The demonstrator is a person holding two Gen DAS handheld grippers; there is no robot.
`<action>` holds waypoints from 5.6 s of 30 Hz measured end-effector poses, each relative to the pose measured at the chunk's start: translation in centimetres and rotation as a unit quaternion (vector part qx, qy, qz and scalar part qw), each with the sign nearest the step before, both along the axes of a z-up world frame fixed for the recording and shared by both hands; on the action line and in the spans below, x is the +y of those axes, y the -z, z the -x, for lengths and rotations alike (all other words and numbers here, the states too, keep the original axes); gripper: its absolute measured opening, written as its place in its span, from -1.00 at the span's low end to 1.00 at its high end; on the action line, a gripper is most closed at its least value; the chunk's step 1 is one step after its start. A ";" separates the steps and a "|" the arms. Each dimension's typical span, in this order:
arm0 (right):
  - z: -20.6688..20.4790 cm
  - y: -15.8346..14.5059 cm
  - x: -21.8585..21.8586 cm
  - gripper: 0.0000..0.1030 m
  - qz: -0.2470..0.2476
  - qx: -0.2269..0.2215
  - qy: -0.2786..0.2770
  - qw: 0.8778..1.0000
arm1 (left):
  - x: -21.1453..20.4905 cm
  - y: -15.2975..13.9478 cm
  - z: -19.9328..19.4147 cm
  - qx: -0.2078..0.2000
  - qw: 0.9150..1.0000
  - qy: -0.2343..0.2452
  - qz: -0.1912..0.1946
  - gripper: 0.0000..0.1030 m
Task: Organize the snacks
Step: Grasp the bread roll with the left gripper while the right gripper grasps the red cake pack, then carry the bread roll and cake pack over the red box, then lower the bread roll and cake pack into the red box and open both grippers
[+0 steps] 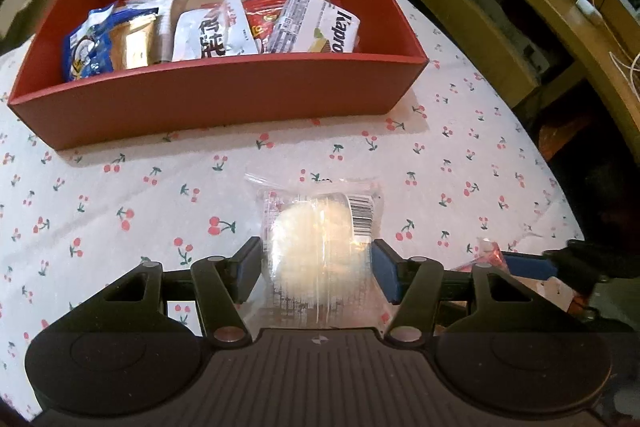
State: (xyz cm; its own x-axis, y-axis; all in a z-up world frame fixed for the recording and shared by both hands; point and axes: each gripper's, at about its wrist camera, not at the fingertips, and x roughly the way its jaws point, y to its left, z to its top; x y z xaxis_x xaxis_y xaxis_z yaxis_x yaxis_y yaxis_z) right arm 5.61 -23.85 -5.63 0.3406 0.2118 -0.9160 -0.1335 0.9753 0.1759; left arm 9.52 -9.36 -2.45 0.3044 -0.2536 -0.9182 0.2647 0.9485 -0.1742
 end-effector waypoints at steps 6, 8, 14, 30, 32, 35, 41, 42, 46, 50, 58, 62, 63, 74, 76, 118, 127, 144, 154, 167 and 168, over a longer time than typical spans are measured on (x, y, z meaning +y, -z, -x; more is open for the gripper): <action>0.1 0.3 0.4 0.63 0.003 0.004 -0.008 1.000 | 0.0 0.2 0.0 -0.001 1.000 0.007 0.007 0.31; 0.1 0.4 0.8 0.72 0.012 0.004 -0.016 1.000 | 0.2 0.5 0.1 0.003 1.000 0.006 0.006 0.34; 0.5 0.7 2.1 0.67 0.050 -0.014 -0.037 0.998 | -0.9 1.9 0.0 0.005 1.000 0.006 -0.014 0.44; 1.4 -1.5 0.9 0.26 0.031 -0.062 -0.002 0.998 | -0.1 -0.2 1.5 -0.020 1.000 0.017 -0.007 0.26; 1.4 -2.0 1.0 0.26 0.028 -0.070 0.002 0.997 | 0.1 -0.6 1.6 -0.027 1.000 0.014 -0.006 0.26; 1.3 -2.5 1.0 0.26 0.023 -0.079 0.008 0.997 | 0.5 -1.2 1.7 -0.034 0.999 0.009 -0.002 0.26; 0.9 -3.7 1.4 0.26 0.013 -0.098 0.017 0.995 | 0.9 -1.8 1.6 -0.048 0.999 0.000 -0.002 0.26; 0.8 -3.8 1.5 0.26 0.011 -0.100 0.017 0.995 | 1.0 -2.0 1.6 -0.050 0.999 -0.002 -0.002 0.26; 0.5 -4.3 1.8 0.26 0.007 -0.107 0.019 0.994 | 1.5 -2.6 1.4 -0.062 0.998 -0.010 -0.002 0.26; 0.1 -4.8 1.9 0.26 0.001 -0.114 0.027 0.993 | 2.0 -3.1 1.3 -0.069 0.997 -0.017 0.001 0.26; -0.3 -5.6 2.0 0.25 -0.009 -0.127 0.040 0.991 | 2.7 -3.5 1.0 -0.085 0.996 -0.026 -0.013 0.26; -0.6 -6.3 2.4 0.25 -0.019 -0.138 0.047 0.989 | 2.9 -3.8 1.0 -0.092 0.995 -0.030 -0.015 0.26; -0.8 -6.5 2.6 0.25 -0.022 -0.140 0.047 0.989 | 2.9 -3.9 1.0 -0.095 0.995 -0.031 -0.016 0.26; -2.2 -8.0 4.1 0.25 -0.035 -0.164 0.050 0.985 | 3.9 -5.4 0.1 -0.123 0.990 -0.056 -0.023 0.24; -2.6 -8.3 4.3 0.25 -0.036 -0.169 0.052 0.984 | 4.0 -5.8 -0.2 -0.129 0.990 -0.060 -0.025 0.24; -12.2 -9.4 5.5 0.26 -0.029 -0.212 0.088 0.973 | 4.3 -6.8 -9.4 -0.164 0.979 -0.104 -0.060 0.22; -15.4 -6.9 6.1 0.26 -0.021 -0.184 0.076 0.980 | 5.0 -4.2 -11.8 -0.129 0.982 -0.118 -0.064 0.22; -16.4 -6.1 6.2 0.43 -0.003 -0.168 0.077 0.983 | 5.6 -3.7 -11.6 -0.112 0.983 -0.133 -0.065 0.53; -14.4 -7.7 6.1 0.48 -0.007 -0.179 0.079 0.981 | 6.0 -5.5 -9.6 -0.133 0.978 -0.149 -0.063 0.71; -9.0 -9.5 5.1 0.53 -0.024 -0.190 0.085 0.978 | 5.6 -7.2 -4.9 -0.189 0.956 -0.161 -0.158 1.00; -8.6 -9.6 5.0 0.54 -0.026 -0.191 0.087 0.977 | 5.5 -7.1 -4.5 -0.191 0.953 -0.159 -0.171 1.00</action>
State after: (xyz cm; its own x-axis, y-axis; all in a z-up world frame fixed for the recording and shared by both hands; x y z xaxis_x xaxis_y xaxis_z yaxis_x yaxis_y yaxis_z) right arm 14.21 -18.86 3.95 0.6914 0.1621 -0.7041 -0.0317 0.9804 0.1946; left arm 14.06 -3.88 4.62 0.6451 0.2008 -0.7372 -0.0634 0.9756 0.2103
